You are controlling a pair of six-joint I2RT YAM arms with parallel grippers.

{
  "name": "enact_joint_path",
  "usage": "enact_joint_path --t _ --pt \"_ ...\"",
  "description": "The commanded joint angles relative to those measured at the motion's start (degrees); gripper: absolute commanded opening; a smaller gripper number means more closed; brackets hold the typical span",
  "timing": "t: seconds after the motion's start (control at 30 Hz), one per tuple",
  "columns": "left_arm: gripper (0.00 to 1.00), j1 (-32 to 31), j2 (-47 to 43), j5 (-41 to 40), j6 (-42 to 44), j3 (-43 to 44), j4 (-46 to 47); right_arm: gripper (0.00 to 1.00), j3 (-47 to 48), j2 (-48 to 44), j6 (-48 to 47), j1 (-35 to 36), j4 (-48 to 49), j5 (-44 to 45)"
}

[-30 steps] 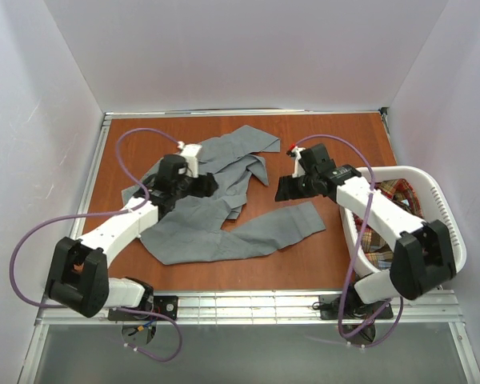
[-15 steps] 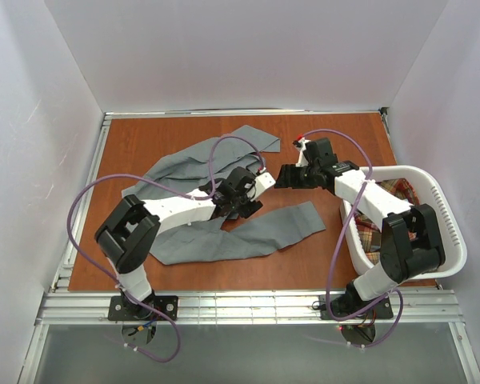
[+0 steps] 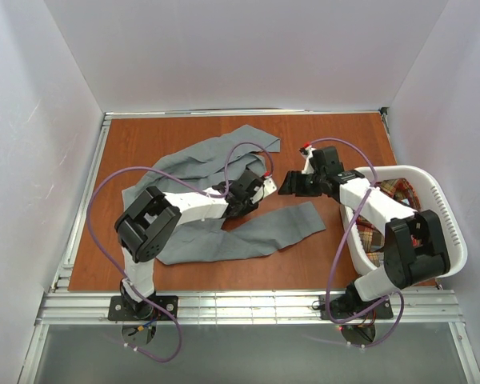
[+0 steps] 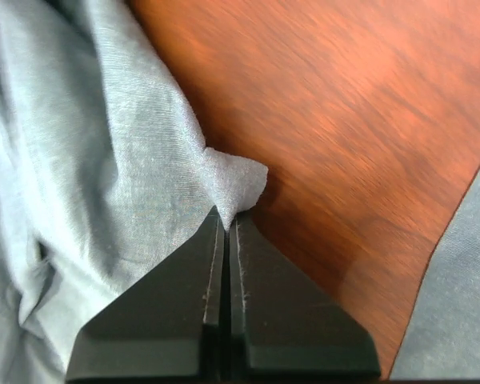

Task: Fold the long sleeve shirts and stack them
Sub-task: Flatten the shirt out

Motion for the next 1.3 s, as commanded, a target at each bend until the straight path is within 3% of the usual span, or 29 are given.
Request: enact_joint_path --t 0.0,0.17,0.37,0.4,0.5,0.57,0.6,0.67,0.77,0.87,1.1,1.27 --pt "0.00 -0.1 -7.6 -2.6 -3.5 4.4 1.6 0.68 -0.3 -3.4 0.1 -0.9 2.5 -1.1" --pt "0.00 3.4 -20.0 2.8 -19.0 6.7 3.1 0.68 -0.6 -6.3 0.1 -0.9 2.3 -1.2" --pt "0.02 6.4 -36.8 4.9 -36.6 -10.1 8.9 0.68 -1.8 -9.9 -1.6 -1.0 2.2 -1.4" --pt "0.15 6.5 -37.7 7.3 -37.0 -13.8 8.9 0.69 -2.1 -10.1 -2.5 -0.9 1.9 -1.6" --pt "0.44 6.3 -39.1 24.5 -38.3 -17.6 8.2 0.69 -2.8 -10.7 -3.5 -0.8 1.2 -1.4" --pt "0.52 5.3 -40.6 32.1 -38.5 -20.5 8.1 0.69 -3.5 -11.3 -3.8 -0.9 0.7 0.2" --pt "0.65 4.9 -41.5 33.9 -38.4 -22.3 8.1 0.69 -3.7 -11.4 -3.8 -0.9 0.4 0.9" --pt "0.78 4.9 -44.2 38.2 -37.6 -23.1 7.5 0.69 -3.7 -11.7 -3.5 -1.0 0.1 2.4" --pt "0.97 5.0 -46.6 32.5 -38.9 -23.1 5.3 0.69 -3.5 -11.1 -2.4 -1.0 -0.3 5.6" --pt "0.98 6.9 -46.9 26.5 -41.4 -22.0 2.2 0.68 -3.1 -9.4 -0.3 -1.3 -0.8 7.7" --pt "0.98 18.2 -45.1 13.4 -52.7 -23.0 -3.3 0.62 -1.2 -2.1 3.1 -1.5 -0.3 10.0" --pt "0.98 23.3 -43.4 11.2 -58.1 -26.8 -5.6 0.57 -1.4 1.8 4.6 -1.4 2.2 11.5"
